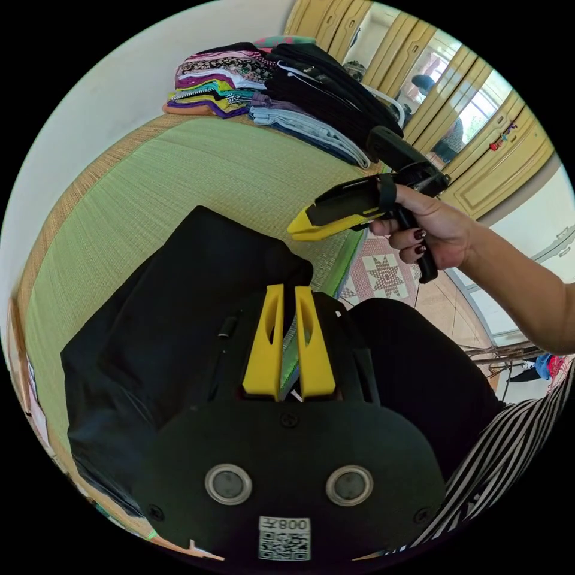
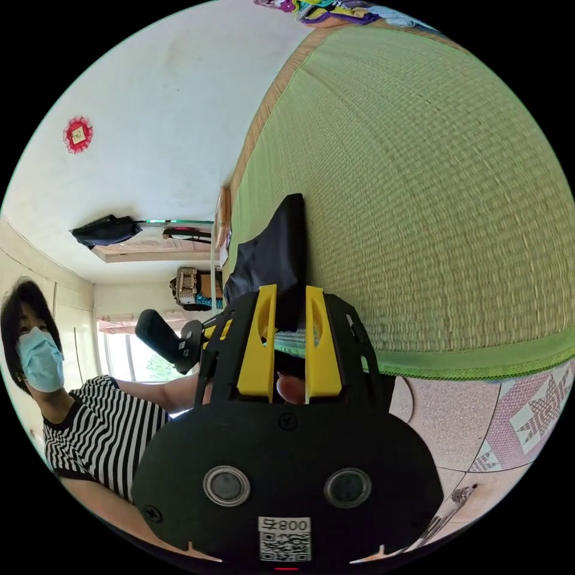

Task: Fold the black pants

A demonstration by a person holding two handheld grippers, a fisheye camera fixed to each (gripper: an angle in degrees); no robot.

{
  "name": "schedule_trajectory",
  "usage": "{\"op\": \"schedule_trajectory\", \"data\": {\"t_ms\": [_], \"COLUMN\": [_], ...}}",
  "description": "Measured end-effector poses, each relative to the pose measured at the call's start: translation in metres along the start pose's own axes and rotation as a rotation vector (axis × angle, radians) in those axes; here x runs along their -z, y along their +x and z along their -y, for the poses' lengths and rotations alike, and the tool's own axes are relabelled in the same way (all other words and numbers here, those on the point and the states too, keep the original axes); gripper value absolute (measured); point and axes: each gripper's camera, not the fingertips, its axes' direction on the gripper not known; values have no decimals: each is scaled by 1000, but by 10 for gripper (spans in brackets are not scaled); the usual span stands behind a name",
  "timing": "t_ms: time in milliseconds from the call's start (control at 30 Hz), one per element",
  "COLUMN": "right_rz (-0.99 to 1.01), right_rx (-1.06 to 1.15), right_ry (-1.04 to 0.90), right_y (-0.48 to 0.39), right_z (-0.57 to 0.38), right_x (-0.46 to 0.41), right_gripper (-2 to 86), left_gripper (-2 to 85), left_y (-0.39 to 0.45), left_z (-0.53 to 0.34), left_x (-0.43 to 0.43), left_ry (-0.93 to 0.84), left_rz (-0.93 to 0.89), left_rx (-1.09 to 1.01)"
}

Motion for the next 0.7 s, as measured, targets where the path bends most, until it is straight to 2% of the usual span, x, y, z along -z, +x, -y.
{"op": "schedule_trajectory", "data": {"t_ms": [267, 467, 700], "right_rz": [24, -34, -32], "right_rx": [-8, -10, -24], "right_ry": [-66, -148, 36], "right_y": [-13, -35, -81], "right_z": [54, 66, 43], "right_x": [-19, -35, 1], "right_gripper": [96, 45, 24], "left_gripper": [30, 29, 29], "left_y": [5, 2, -14], "left_z": [-28, -50, -75], "left_x": [8, 7, 18], "left_ry": [64, 92, 226], "left_rz": [-20, -34, -153], "left_rx": [-2, -10, -17]}}
